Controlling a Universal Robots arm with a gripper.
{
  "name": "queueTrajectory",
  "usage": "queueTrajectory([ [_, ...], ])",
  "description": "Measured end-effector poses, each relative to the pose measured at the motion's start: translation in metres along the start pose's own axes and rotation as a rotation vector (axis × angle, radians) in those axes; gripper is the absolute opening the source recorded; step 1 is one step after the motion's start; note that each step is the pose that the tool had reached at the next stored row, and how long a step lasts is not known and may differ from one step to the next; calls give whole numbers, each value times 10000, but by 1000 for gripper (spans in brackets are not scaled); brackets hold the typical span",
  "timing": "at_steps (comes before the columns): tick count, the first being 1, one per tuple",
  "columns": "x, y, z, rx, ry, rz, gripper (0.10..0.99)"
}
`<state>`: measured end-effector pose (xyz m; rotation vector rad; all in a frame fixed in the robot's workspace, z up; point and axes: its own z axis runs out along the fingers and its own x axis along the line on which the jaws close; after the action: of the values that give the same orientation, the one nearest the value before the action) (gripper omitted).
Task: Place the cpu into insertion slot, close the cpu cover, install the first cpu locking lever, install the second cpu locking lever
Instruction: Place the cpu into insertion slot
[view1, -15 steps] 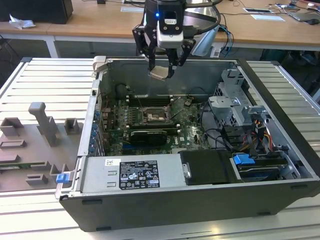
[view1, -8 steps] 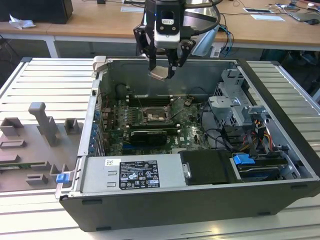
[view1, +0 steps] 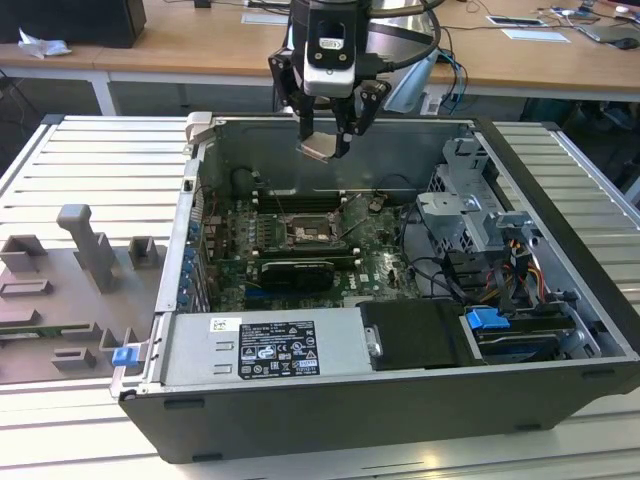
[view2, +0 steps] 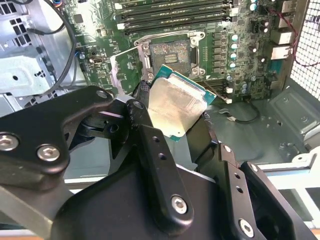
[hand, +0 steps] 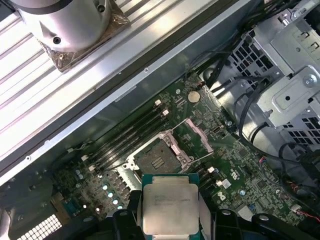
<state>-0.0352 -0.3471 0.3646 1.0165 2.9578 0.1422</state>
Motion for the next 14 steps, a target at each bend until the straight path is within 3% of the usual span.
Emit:
queueTrajectory([
  [14,0,0,5,-19,-86,962,541],
])
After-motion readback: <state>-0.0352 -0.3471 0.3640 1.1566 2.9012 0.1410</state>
